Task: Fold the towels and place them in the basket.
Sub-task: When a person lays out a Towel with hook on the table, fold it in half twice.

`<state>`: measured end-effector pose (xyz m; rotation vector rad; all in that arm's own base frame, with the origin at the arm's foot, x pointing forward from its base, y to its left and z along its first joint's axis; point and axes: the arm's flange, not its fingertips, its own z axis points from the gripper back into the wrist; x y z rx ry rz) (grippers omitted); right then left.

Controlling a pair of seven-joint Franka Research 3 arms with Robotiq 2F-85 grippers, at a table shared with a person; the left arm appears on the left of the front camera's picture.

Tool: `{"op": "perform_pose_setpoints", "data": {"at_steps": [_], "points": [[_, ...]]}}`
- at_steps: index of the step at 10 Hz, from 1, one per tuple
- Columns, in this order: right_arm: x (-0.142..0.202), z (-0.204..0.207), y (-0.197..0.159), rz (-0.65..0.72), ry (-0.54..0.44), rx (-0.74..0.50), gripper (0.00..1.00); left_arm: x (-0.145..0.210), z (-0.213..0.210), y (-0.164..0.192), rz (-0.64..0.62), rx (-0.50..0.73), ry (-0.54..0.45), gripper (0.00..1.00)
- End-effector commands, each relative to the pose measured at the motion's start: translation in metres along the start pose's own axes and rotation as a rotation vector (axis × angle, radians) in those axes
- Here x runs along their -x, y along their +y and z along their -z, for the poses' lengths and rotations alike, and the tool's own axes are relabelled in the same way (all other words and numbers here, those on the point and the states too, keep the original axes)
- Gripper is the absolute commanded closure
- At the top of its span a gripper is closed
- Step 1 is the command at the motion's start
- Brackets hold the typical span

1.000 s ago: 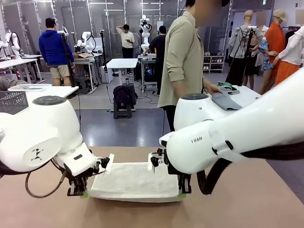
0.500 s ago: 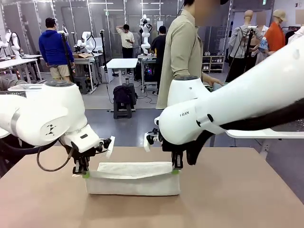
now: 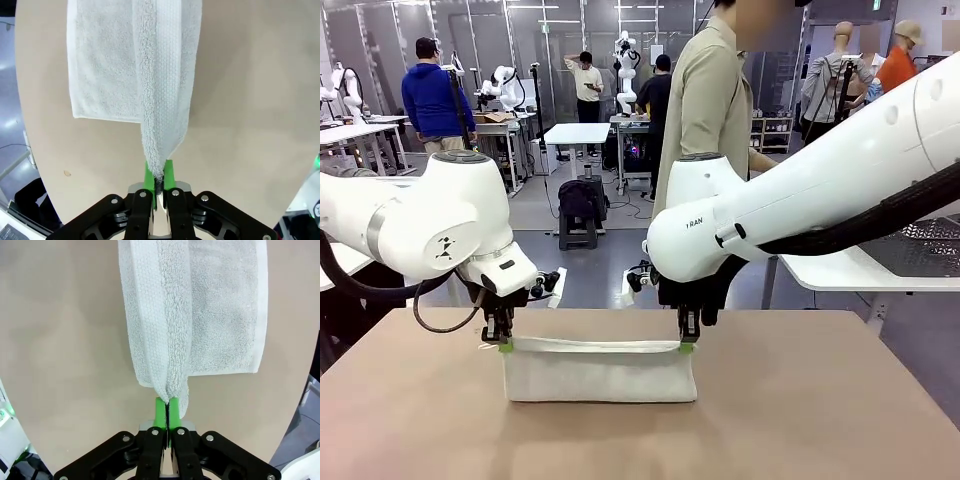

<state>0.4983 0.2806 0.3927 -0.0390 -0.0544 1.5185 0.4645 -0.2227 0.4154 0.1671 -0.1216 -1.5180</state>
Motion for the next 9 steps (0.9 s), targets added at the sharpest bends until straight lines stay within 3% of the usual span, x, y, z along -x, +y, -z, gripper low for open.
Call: {"op": "perform_pose_setpoints", "data": {"at_steps": [1,4,5,7,9], "points": [[0.001,-0.002,0.001,0.002,-0.003,0.006,1.00,0.000,-0.001,-0.004,0.002,-0.002,-0.003,1.00],[0.001,-0.002,0.001,0.002,-0.003,0.006,1.00,0.000,-0.001,-0.004,0.002,-0.002,-0.003,1.00],[-0.001,0.000,0.001,-0.002,-0.001,0.000,0.97,-0.003,0.000,-0.002,0.006,0.001,0.000,0.92],[-0.003,0.004,-0.022,0.012,0.002,0.000,0.97,-0.012,0.009,0.028,0.010,0.004,0.063,0.92],[-0.005,0.005,-0.036,0.030,0.006,0.003,0.97,-0.011,0.014,0.046,0.021,0.017,0.061,0.92]]}}
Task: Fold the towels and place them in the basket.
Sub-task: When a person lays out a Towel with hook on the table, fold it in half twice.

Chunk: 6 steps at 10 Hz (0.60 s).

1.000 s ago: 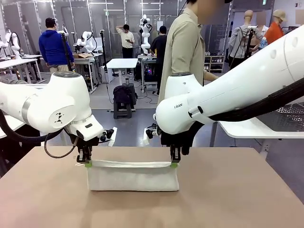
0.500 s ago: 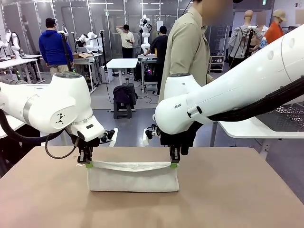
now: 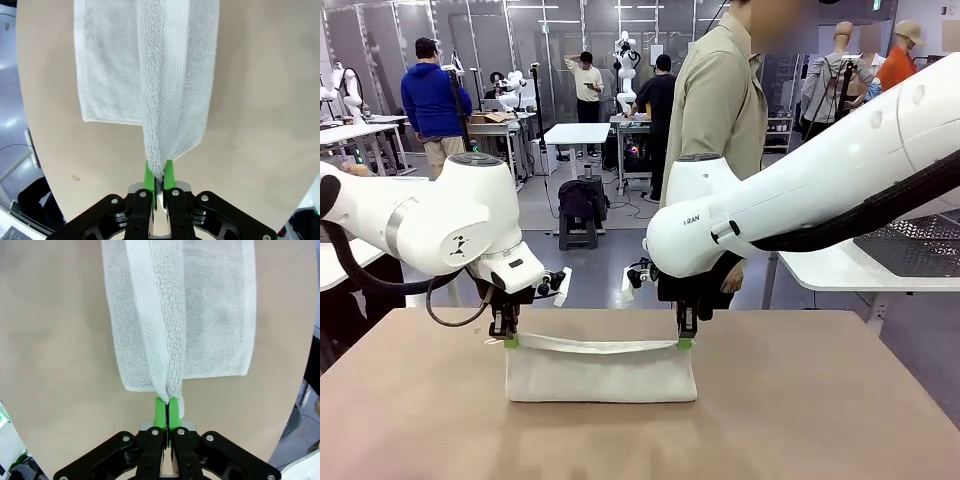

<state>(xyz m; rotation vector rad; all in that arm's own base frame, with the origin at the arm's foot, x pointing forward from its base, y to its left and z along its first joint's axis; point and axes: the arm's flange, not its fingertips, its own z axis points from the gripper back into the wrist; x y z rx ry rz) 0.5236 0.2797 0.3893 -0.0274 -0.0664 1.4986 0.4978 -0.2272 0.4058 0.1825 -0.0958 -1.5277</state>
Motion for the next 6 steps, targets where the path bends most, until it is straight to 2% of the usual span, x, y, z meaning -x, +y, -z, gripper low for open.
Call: {"op": "perform_pose_setpoints", "data": {"at_steps": [1,6], "points": [[-0.005,0.001,-0.019,0.023,0.030,-0.004,0.97,-0.002,0.002,0.026,0.020,0.023,0.025,0.92],[-0.008,0.024,-0.056,0.055,0.044,-0.015,0.97,0.001,0.031,0.073,-0.001,0.047,-0.006,0.92]]}}
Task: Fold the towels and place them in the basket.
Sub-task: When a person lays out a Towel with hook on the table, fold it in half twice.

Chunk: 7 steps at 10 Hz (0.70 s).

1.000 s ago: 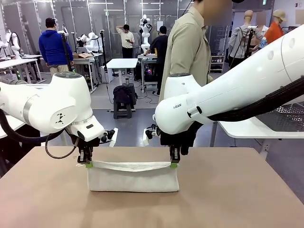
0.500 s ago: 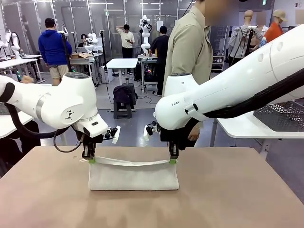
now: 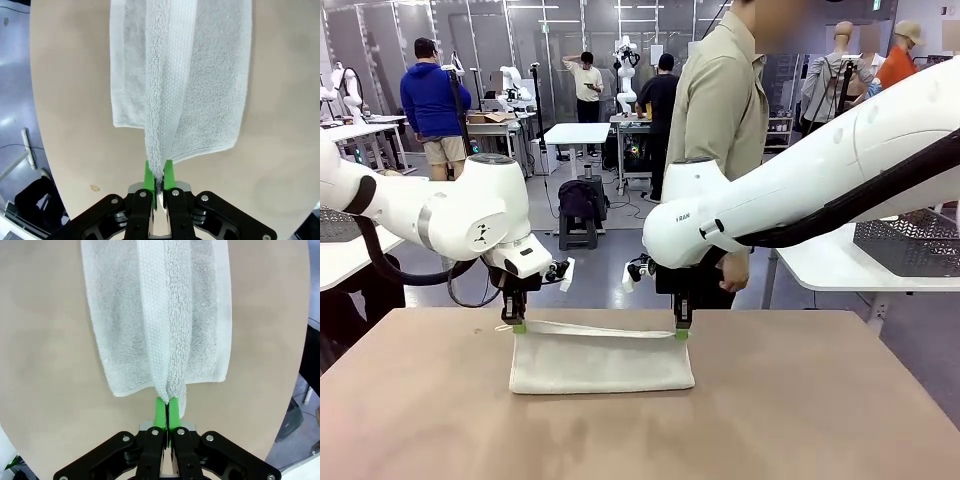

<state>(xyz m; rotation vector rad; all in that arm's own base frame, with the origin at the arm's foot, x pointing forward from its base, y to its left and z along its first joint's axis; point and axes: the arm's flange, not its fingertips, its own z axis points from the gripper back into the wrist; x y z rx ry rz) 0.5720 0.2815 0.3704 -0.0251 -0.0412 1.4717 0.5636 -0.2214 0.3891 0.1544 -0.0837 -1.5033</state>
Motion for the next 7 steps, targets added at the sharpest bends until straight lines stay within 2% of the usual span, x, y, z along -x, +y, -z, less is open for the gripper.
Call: {"op": "perform_pose_setpoints", "data": {"at_steps": [1,7], "points": [[-0.005,0.008,-0.015,0.035,0.031,0.002,0.97,-0.005,0.010,0.016,0.036,0.021,-0.011,0.92],[-0.009,0.035,-0.039,0.071,0.037,-0.001,0.97,-0.014,0.054,0.039,0.017,0.044,0.003,0.92]]}}
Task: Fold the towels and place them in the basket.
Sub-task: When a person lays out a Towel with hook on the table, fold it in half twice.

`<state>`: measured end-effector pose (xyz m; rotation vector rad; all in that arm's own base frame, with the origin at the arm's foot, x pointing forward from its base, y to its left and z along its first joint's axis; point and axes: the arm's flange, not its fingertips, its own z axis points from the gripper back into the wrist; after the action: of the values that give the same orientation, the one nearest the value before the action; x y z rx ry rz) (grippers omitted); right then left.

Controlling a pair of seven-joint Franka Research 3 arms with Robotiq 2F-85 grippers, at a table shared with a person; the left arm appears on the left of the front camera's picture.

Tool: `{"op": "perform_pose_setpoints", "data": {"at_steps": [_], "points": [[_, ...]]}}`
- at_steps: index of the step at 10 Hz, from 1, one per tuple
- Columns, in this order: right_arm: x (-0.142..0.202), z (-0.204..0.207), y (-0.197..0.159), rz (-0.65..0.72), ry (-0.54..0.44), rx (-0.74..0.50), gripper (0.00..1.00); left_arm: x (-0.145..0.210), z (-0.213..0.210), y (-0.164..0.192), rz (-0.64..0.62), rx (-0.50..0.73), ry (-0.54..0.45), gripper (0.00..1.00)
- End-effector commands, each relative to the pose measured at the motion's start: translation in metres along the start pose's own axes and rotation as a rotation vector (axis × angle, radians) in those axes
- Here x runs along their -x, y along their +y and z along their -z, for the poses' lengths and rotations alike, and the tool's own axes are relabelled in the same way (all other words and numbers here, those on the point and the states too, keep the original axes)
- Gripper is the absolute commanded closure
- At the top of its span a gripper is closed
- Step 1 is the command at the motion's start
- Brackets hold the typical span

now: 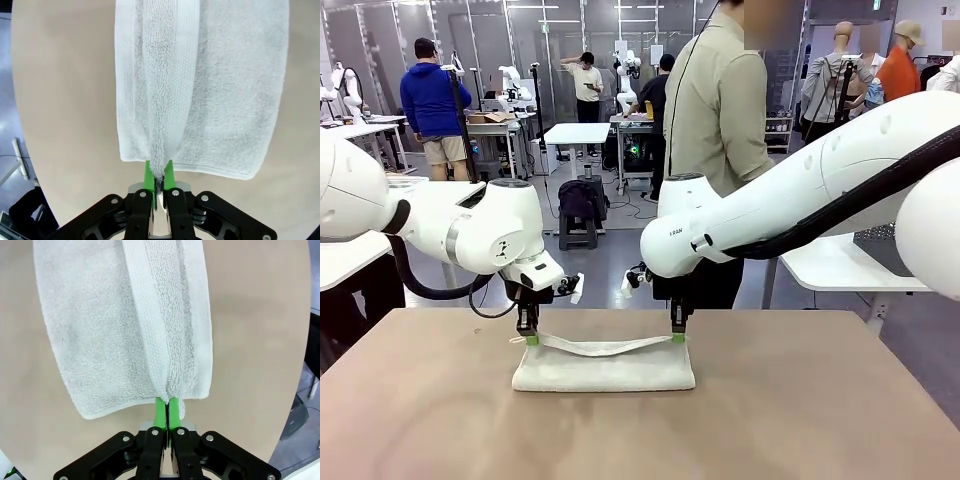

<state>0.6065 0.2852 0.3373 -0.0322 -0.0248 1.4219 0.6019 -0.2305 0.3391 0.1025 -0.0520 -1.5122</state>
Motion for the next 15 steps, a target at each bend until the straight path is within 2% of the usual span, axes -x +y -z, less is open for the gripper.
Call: {"op": "perform_pose_setpoints", "data": {"at_steps": [1,2,3,4,5,6,7,8,9,11,12,13,15], "points": [[-0.002,0.002,-0.010,0.024,0.013,0.005,0.97,0.001,0.000,0.011,0.002,-0.016,0.016,0.92],[-0.002,0.002,-0.011,0.026,0.006,0.015,0.77,0.003,0.000,0.013,-0.007,-0.037,0.014,0.72],[-0.001,0.001,-0.013,0.031,-0.005,0.031,0.77,0.006,-0.002,0.012,-0.023,-0.066,0.009,0.72],[0.001,-0.001,-0.014,0.036,-0.014,0.054,0.57,0.009,-0.005,0.013,-0.034,-0.089,0.003,0.52],[0.001,-0.003,-0.015,0.042,-0.020,0.070,0.73,0.013,-0.007,0.013,-0.044,-0.112,0.000,0.69],[0.002,-0.005,-0.016,0.045,-0.032,0.092,0.37,0.017,-0.011,0.013,-0.056,-0.146,-0.007,0.33],[0.005,-0.011,-0.017,0.048,-0.038,0.097,0.53,0.022,-0.018,0.013,-0.057,-0.153,-0.017,0.49],[0.006,-0.018,-0.013,0.047,-0.050,0.082,0.17,0.027,-0.028,0.009,-0.039,-0.121,-0.040,0.13],[0.012,-0.035,-0.002,0.050,-0.060,0.032,0.35,0.034,-0.049,0.001,0.003,-0.004,-0.083,0.13],[0.029,-0.079,0.022,0.101,-0.084,0.006,0.35,0.048,-0.103,-0.023,0.023,0.025,-0.082,0.13],[0.037,-0.101,0.038,0.175,-0.112,-0.014,0.35,0.060,-0.124,-0.036,0.015,0.021,-0.109,0.13],[0.046,-0.120,0.059,0.287,-0.164,-0.027,0.35,0.076,-0.138,-0.048,0.004,0.036,-0.163,0.13],[0.065,-0.134,0.086,0.507,-0.343,-0.044,0.35,0.107,-0.140,-0.066,-0.025,0.031,-0.311,0.13]]}}
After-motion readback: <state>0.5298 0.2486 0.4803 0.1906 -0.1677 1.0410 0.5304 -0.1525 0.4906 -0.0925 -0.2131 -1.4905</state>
